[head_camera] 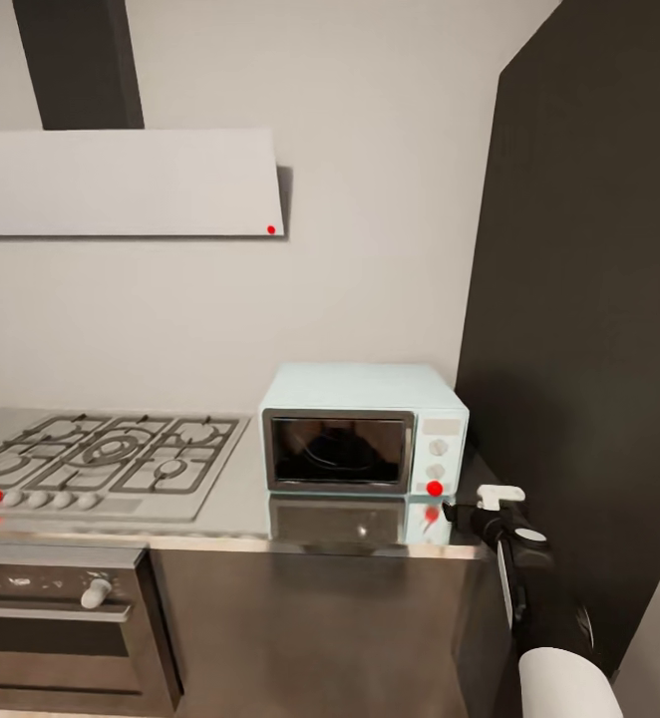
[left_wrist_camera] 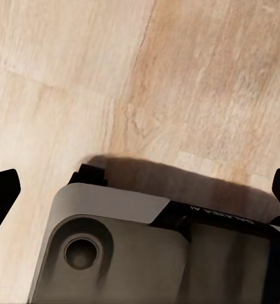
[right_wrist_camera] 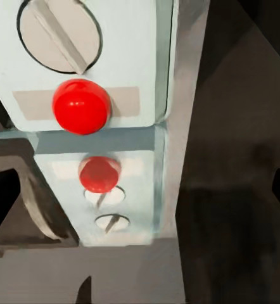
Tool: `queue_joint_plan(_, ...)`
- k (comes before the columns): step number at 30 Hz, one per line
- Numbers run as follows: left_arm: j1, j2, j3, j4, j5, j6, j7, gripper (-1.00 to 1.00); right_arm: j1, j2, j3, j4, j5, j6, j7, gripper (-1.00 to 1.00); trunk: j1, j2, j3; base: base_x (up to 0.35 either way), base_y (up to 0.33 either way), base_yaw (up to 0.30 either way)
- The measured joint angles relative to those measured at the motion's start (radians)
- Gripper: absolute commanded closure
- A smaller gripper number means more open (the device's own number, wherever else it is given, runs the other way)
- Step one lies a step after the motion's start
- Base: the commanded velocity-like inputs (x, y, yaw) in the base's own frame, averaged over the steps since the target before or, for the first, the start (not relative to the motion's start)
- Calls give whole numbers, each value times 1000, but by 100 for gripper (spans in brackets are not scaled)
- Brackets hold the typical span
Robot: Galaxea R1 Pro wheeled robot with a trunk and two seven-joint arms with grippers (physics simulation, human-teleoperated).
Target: In the kitchen, take the popcorn bag from the countertop, put it into the microwave, and heat it until the popcorn is cooked so the cooked popcorn ends up inside the bag.
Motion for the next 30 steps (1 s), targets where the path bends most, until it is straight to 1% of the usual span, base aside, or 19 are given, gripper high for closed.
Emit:
queue_joint_plan(5, 0, 0, 0, 0, 2, 0, 0, -100, 0, 4, 3, 1, -2, 0, 1, -100, 0, 0, 0, 155, -76, 0)
queue_joint_plan(10, 0, 0, 0, 0, 8, 0, 0, -100, 0, 14, 6, 30, -2, 0, -5, -100, 0, 0, 0, 18, -7, 0)
queue_joint_plan(19, 0, 0, 0, 0, 9, 0, 0, -100, 0, 14, 7, 37, -2, 0, -9, -100, 0, 0, 0, 0, 0, 0)
queue_joint_plan(20, 0, 0, 0, 0, 9, 0, 0, -100, 0, 14, 7, 37, -2, 0, -9, 100, 0, 0, 0, 0, 0, 0)
queue_joint_plan(26, 0, 0, 0, 0, 9, 0, 0, -100, 0, 14, 7, 37, -1, 1, -10, 100, 0, 0, 0, 0, 11, 0)
queue_joint_plan(30, 0, 0, 0, 0, 10, 0, 1, -100, 0, 13, 7, 37, -1, 0, -10, 100, 0, 0, 0, 0, 234, 0)
